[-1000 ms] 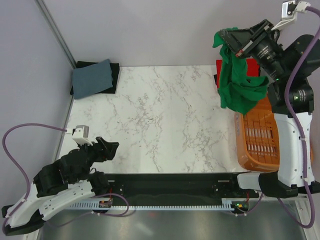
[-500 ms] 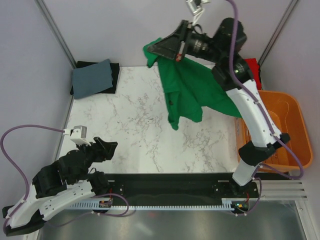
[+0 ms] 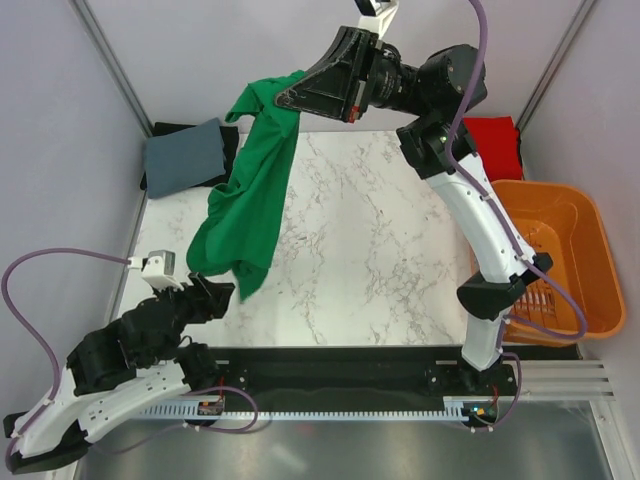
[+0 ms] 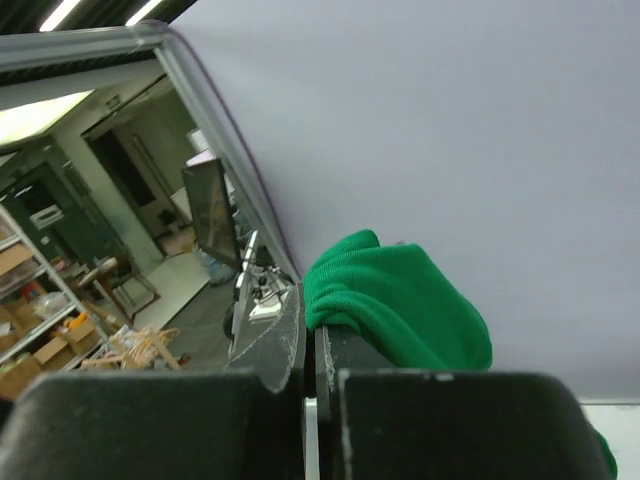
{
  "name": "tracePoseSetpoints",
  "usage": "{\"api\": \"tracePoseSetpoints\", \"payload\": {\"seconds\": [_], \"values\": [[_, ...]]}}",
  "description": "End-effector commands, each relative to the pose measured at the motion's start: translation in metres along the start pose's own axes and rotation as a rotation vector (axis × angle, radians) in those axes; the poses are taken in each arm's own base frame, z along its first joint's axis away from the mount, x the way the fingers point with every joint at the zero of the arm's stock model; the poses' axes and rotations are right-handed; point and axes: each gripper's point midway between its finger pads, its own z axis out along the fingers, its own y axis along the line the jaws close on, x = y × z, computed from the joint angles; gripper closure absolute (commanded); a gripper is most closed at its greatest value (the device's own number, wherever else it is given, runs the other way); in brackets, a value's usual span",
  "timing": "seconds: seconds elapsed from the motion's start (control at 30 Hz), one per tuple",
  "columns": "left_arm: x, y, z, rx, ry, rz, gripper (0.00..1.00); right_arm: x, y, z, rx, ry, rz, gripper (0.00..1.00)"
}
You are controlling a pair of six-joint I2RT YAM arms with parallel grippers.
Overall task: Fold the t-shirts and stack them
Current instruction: Move the tshirt to the center of the board, then flatten the tshirt out
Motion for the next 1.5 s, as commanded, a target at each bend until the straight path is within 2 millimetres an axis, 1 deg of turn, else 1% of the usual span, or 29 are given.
{"api": "tracePoseSetpoints", "payload": {"seconds": [0.0,0.03,0.07,0.1,0.13,0.17,0.2,0.23,0.27,0.3,0.33,0.37,0.43,0.5,0.6,0.77,0.8,0.9,0.93,1.0,1.03,1.1,1.13,1.2,1.23,1.27,1.3,1.33,1.47], "values": [[-0.002,0.003,0.004,-0.043,-0.009,-0.020,0.24,0.009,0.009,0.000,-0.122,0.025,0.010,1.00],[-0.003,0.003,0.003,-0.041,-0.014,-0.026,0.24,0.010,0.014,-0.006,-0.107,0.023,-0.043,1.00],[-0.003,0.004,0.003,-0.046,-0.016,-0.027,0.24,0.035,-0.029,-0.013,-0.021,0.050,0.028,1.00],[-0.004,0.004,0.002,-0.039,-0.023,-0.035,0.24,0.043,-0.039,-0.022,0.018,0.051,0.031,1.00],[-0.005,0.005,0.001,-0.039,-0.027,-0.039,0.24,0.034,-0.024,-0.042,0.049,0.017,-0.061,1.00],[-0.006,0.005,0.000,-0.035,-0.033,-0.047,0.24,0.064,-0.069,-0.067,0.170,0.030,0.024,0.98],[-0.006,0.006,-0.001,-0.029,-0.039,-0.053,0.24,0.069,-0.086,-0.089,0.264,0.012,0.040,0.95],[-0.008,0.007,-0.002,-0.027,-0.046,-0.058,0.24,0.056,-0.108,-0.135,0.471,-0.061,0.018,0.93],[-0.008,0.007,-0.002,-0.027,-0.049,-0.058,0.25,0.089,-0.152,-0.183,0.652,-0.070,0.121,0.90],[-0.008,0.008,-0.003,-0.029,-0.050,-0.059,0.25,0.098,-0.176,-0.225,0.814,-0.113,0.165,0.85],[-0.008,0.007,-0.003,-0.028,-0.049,-0.059,0.25,0.104,-0.202,-0.312,1.129,-0.232,0.260,0.78],[-0.008,0.007,-0.002,-0.028,-0.048,-0.058,0.25,0.154,-0.224,-0.381,1.344,-0.269,0.428,0.49],[-0.008,0.007,-0.002,-0.034,-0.043,-0.052,0.25,0.219,-0.224,-0.485,1.572,-0.359,0.703,0.23],[-0.007,0.006,0.000,-0.037,-0.037,-0.047,0.26,0.236,-0.225,-0.510,1.639,-0.289,0.671,0.20],[-0.006,0.006,0.001,-0.042,-0.032,-0.042,0.26,0.240,-0.227,-0.493,1.658,-0.189,0.613,0.17],[-0.007,0.008,0.001,-0.056,-0.035,-0.042,0.26,0.237,-0.231,-0.353,1.540,0.097,0.367,0.15],[-0.007,0.008,0.001,-0.059,-0.038,-0.044,0.26,0.261,-0.229,-0.317,1.505,0.191,0.347,0.15],[-0.008,0.010,0.000,-0.062,-0.046,-0.052,0.26,0.278,-0.225,-0.263,1.468,0.231,0.298,0.15],[-0.010,0.010,-0.001,-0.062,-0.054,-0.059,0.26,0.309,-0.219,-0.235,1.427,0.311,0.294,0.16],[-0.011,0.012,-0.001,-0.066,-0.062,-0.065,0.26,0.333,-0.216,-0.204,1.392,0.353,0.287,0.16],[-0.012,0.012,-0.002,-0.068,-0.064,-0.066,0.26,0.370,-0.216,-0.189,1.381,0.444,0.288,0.16],[-0.014,0.015,-0.003,-0.078,-0.075,-0.073,0.26,0.395,-0.216,-0.167,1.361,0.489,0.289,0.19],[-0.015,0.016,-0.004,-0.080,-0.081,-0.081,0.27,0.429,-0.215,-0.158,1.353,0.569,0.284,0.20],[-0.017,0.019,-0.005,-0.091,-0.095,-0.096,0.28,0.444,-0.217,-0.135,1.336,0.589,0.253,0.23],[-0.018,0.021,-0.007,-0.093,-0.103,-0.105,0.28,0.474,-0.220,-0.134,1.344,0.665,0.251,0.24],[-0.018,0.023,-0.008,-0.098,-0.107,-0.109,0.28,0.472,-0.223,-0.117,1.334,0.652,0.238,0.25],[-0.019,0.023,-0.008,-0.099,-0.112,-0.116,0.29,0.496,-0.229,-0.125,1.376,0.721,0.231,0.25],[-0.019,0.024,-0.009,-0.096,-0.115,-0.119,0.29,0.493,-0.231,-0.111,1.365,0.707,0.220,0.27],[-0.021,0.025,-0.011,-0.094,-0.126,-0.132,0.29,0.512,-0.244,-0.105,1.404,0.746,0.198,0.29]]}}
